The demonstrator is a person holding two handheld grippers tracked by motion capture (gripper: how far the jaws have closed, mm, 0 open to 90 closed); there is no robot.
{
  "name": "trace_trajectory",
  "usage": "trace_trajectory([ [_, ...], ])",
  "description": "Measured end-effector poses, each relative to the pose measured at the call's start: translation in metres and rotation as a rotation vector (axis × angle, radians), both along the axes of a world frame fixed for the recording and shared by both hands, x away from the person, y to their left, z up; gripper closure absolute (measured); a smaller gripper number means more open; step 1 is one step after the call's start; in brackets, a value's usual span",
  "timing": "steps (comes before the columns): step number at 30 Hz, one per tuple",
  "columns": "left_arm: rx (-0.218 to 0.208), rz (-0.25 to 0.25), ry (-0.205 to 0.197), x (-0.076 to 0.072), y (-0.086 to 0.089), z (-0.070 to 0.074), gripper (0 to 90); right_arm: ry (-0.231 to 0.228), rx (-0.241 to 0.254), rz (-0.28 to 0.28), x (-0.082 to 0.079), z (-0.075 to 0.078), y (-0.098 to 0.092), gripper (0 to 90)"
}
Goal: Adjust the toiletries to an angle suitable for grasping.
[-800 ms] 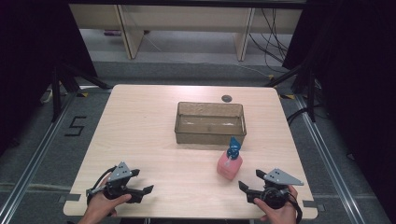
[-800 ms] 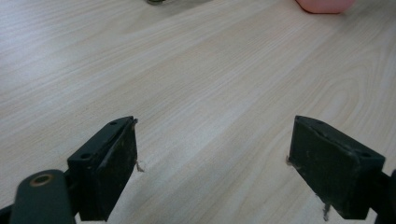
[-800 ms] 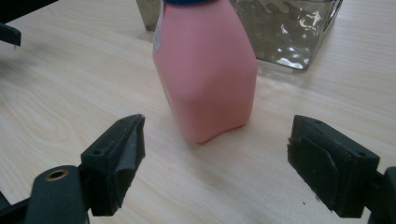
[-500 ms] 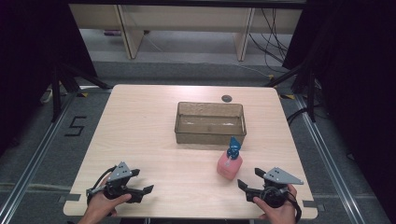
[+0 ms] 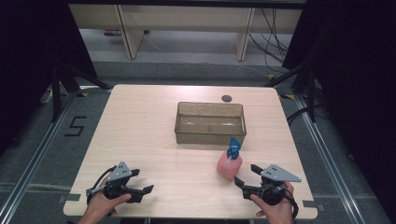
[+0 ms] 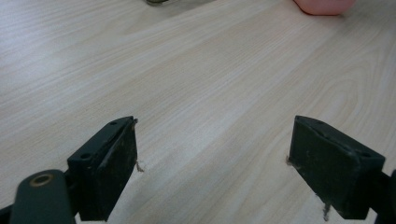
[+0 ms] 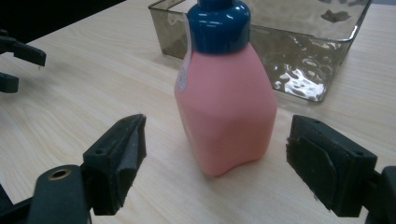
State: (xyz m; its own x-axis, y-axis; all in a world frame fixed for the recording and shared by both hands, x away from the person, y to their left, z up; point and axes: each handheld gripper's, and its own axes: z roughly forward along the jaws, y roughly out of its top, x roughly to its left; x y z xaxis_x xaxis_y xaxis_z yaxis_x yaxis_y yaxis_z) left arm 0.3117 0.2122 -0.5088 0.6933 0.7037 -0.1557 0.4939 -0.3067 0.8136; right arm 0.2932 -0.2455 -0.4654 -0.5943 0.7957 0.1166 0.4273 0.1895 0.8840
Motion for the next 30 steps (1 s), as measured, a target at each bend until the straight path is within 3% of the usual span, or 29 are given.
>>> trace_trajectory([
  [2, -0.001, 0.0, -0.001, 0.0, 0.0, 0.0, 14.8, 0.008, 0.0, -0.008, -0.001, 0.002, 0.002, 20.8],
  [3, -0.002, 0.001, -0.001, 0.0, 0.0, 0.0, 14.7, -0.011, -0.026, 0.006, 0.001, 0.003, 0.001, 20.8],
  [8, -0.006, 0.002, -0.002, 0.0, 0.0, 0.0, 14.7, -0.013, -0.005, -0.002, 0.003, 0.006, 0.005, 21.0],
  [10, 0.003, -0.002, -0.004, 0.0, 0.0, 0.0, 14.7, -0.048, -0.023, 0.007, 0.006, 0.008, 0.004, 21.0],
  [12, 0.001, -0.002, -0.006, 0.0, 0.0, 0.0, 14.7, -0.031, -0.012, 0.001, 0.006, 0.01, 0.006, 21.0],
  [13, 0.001, -0.002, -0.006, 0.0, 0.0, 0.0, 14.7, -0.056, -0.02, 0.005, 0.008, 0.01, 0.006, 21.0],
  [15, 0.0, -0.002, -0.003, 0.0, 0.0, 0.0, 14.7, -0.061, -0.016, 0.014, 0.01, 0.01, 0.008, 21.9],
  [17, -0.002, -0.006, -0.003, 0.0, 0.0, 0.0, 14.8, -0.043, 0.01, 0.007, 0.011, 0.011, 0.012, 22.1],
  [19, -0.003, -0.007, -0.003, 0.0, 0.0, 0.0, 14.8, -0.067, -0.019, 0.012, 0.015, 0.012, 0.012, 22.2],
  [22, -0.002, -0.003, -0.002, 0.0, 0.0, 0.0, 14.7, -0.036, 0.003, -0.003, 0.017, 0.014, 0.016, 22.2],
  [23, -0.001, -0.005, 0.0, 0.0, 0.0, 0.0, 14.7, -0.06, -0.025, 0.01, 0.02, 0.015, 0.014, 22.4],
  [26, -0.003, -0.003, -0.003, 0.0, 0.0, 0.0, 14.7, -0.069, 0.002, -0.008, 0.022, 0.015, 0.017, 22.8],
  [27, -0.007, -0.002, 0.001, 0.0, -0.001, 0.0, 14.7, -0.074, -0.02, 0.005, 0.024, 0.016, 0.015, 22.9],
  [30, -0.004, -0.006, -0.001, 0.0, 0.0, 0.0, 14.7, -0.075, -0.004, 0.001, 0.025, 0.016, 0.017, 23.3],
])
